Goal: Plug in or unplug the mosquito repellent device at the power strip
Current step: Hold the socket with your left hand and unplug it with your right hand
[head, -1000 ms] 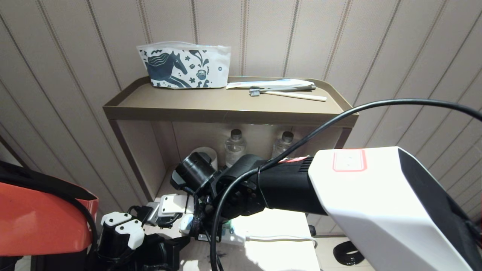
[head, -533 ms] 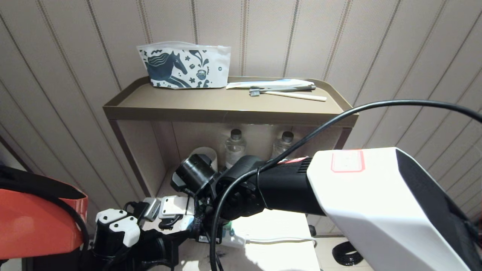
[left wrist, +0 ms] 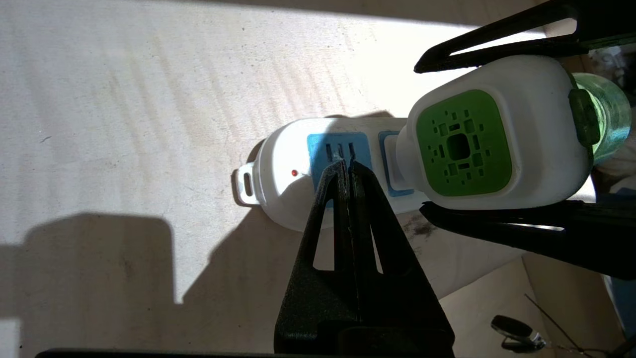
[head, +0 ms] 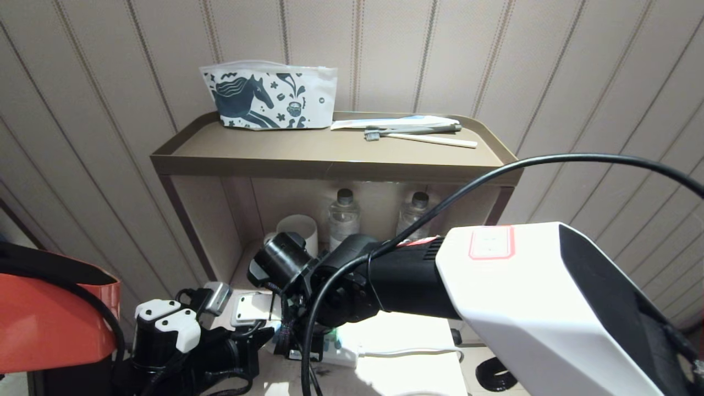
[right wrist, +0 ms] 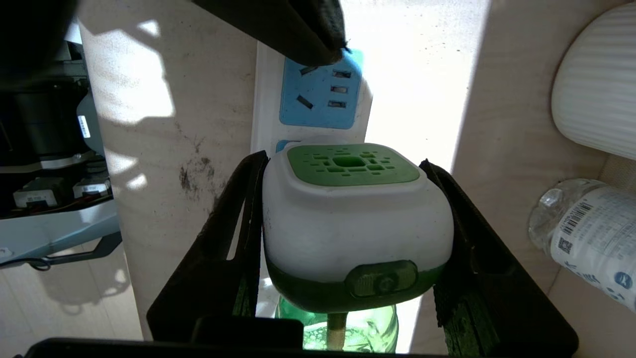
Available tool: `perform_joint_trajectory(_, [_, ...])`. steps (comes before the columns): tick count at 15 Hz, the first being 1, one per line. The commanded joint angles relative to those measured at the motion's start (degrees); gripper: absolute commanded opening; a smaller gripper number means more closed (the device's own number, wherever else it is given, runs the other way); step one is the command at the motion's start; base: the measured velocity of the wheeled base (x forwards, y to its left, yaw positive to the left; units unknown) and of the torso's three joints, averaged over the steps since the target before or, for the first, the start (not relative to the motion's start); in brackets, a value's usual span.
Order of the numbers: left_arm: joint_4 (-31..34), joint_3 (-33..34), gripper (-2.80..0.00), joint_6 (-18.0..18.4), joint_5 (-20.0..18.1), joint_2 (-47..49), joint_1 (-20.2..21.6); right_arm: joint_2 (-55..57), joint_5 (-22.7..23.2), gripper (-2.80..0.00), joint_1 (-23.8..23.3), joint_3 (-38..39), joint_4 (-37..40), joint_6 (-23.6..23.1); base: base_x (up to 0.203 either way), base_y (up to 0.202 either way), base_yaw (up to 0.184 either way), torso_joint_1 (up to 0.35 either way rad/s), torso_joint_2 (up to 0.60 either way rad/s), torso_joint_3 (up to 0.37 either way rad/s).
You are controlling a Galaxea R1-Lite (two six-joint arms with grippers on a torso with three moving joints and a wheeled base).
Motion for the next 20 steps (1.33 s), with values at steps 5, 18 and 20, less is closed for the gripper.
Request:
perform_joint_trajectory(5, [-2.4, -0.2, -2.80, 0.7, 0.0, 3.2, 0.0, 0.4, 0.0, -2.80, 0.1, -0.1, -0.1, -0.3, 0.000, 0.000, 0.000, 0.000, 0.00, 0.000])
perform_joint_trajectory(18, [-2.4, -0.2, -2.80, 2.8, 1.5, 5.7, -0.1, -2.0, -0.2, -2.80, -0.3, -0.1, -2.1, -0.4, 0.000, 0.000, 0.000, 0.000, 0.00, 0.000])
perform_joint_trajectory(20, [-2.4, -0.3, -2.80, 2.8, 1.5, 5.7, -0.1, -2.5, -0.1, -2.80, -0.2, -0.1, -2.1, -0.4, 0.000, 0.000, 0.000, 0.000, 0.00, 0.013])
